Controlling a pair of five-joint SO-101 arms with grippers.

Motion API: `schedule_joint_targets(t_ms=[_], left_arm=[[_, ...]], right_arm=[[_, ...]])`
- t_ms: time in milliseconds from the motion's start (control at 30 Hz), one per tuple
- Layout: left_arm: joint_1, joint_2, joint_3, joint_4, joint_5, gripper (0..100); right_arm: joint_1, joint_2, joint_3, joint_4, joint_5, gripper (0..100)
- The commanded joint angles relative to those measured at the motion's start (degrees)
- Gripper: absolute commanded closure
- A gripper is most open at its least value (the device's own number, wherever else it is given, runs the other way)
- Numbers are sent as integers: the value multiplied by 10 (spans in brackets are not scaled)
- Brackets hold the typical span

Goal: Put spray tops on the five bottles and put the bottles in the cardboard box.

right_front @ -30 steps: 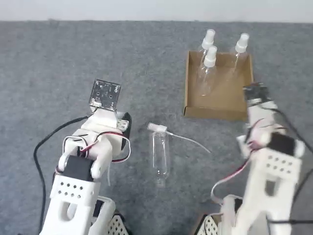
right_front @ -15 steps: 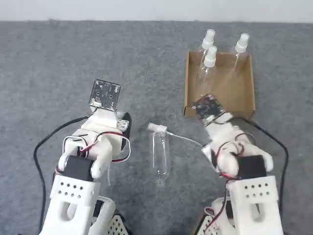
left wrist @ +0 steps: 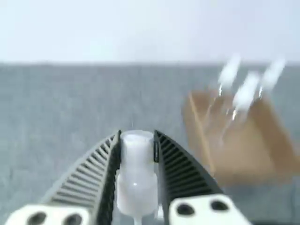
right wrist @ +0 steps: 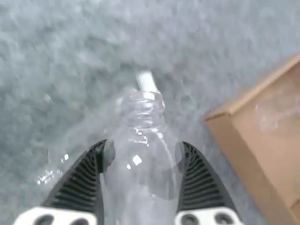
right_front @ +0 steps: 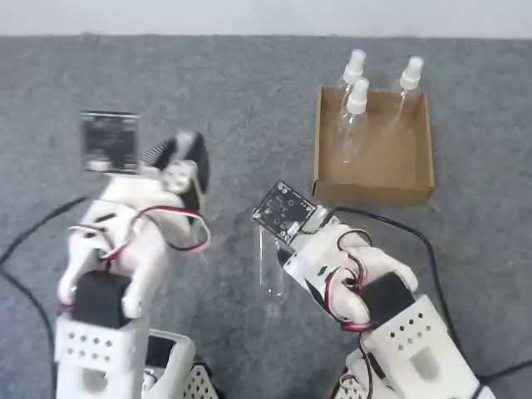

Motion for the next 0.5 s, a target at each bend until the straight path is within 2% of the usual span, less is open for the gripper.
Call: schedule_joint_targets(t_ms=[0, 100, 300, 467], left_arm=[[-45, -18, -102, -17, 85, 988], [-89, -18, -121, -16, 135, 988], [-117, -18, -121, -29, 197, 988], [-117, -18, -121, -29, 222, 988]], right_arm=[[-20, -20, 18, -18, -7, 990], [-42, -28, 68, -44, -4, 991], [-73, -42, 117, -264, -13, 992], [-84, -42, 148, -367, -133, 992]])
